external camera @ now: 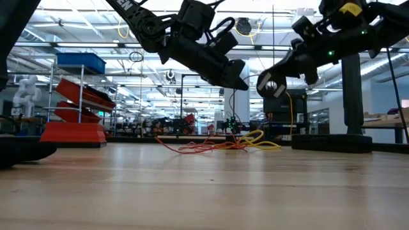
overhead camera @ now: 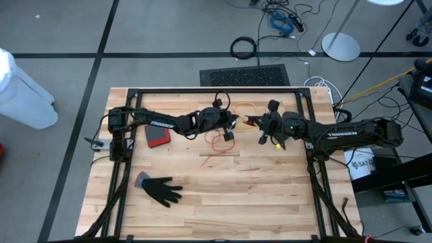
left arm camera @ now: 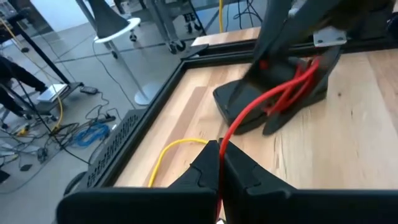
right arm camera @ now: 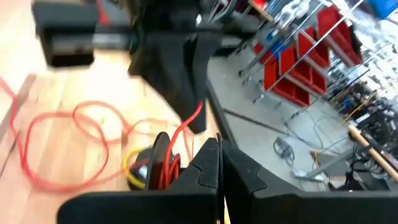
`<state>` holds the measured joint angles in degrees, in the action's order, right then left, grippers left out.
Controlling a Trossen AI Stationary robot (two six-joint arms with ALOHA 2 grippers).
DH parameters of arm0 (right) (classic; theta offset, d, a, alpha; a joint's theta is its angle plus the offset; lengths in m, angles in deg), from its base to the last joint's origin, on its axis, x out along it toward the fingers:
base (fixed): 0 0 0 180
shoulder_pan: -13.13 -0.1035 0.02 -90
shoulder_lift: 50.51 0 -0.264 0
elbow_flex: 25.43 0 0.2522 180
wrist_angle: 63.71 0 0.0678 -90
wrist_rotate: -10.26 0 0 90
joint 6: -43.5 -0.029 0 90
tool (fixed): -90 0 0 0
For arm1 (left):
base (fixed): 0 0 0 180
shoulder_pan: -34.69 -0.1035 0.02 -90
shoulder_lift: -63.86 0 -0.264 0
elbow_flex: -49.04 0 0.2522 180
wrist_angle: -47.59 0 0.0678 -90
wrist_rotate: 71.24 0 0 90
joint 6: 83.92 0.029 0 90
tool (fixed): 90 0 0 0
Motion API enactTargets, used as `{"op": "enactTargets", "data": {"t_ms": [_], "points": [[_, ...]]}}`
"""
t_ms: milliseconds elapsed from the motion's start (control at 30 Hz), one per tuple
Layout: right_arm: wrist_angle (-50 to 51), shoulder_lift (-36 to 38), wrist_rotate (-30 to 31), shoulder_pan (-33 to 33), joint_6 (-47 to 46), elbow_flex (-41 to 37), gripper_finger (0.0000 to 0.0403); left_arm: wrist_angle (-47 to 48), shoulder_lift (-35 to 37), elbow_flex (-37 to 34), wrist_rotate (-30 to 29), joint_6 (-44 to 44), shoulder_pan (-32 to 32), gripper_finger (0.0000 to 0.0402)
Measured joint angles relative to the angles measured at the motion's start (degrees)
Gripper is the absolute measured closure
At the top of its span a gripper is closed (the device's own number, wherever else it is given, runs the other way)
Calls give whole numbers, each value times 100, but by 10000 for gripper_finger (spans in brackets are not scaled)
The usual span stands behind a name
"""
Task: Coil cords
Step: Uncoil the red wire from the spool
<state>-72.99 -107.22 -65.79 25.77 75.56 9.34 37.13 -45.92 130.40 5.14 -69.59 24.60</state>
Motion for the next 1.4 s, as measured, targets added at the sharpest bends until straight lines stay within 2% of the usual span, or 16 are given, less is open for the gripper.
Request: {"op": "enactTargets", "data": {"t_ms": [133,400,667,833,1033,1200,1400], "points": [[6,-146,148,-17,215,1,403,-117,0,0,170,2,7,400],[-297,-635,991,-241,763,2,403,-73,0,0,530,0,124,401],[-1528,-1240,1436,-287,774,2,403,-184,-2,0,1039,-7,383,401],[-2165,-1513,1525,-341,871,2,403,-195,-228,2,1057,-7,503,401],[-2575,-1577,1613,-571,898,2,403,-11,-681,2,309,-37,412,401],[-2651,-1575,1609,-826,933,2,403,84,-675,0,-255,-37,150,401],[-2686,-1575,1607,-1088,935,2,403,187,-599,2,-470,-52,-397,401]]}}
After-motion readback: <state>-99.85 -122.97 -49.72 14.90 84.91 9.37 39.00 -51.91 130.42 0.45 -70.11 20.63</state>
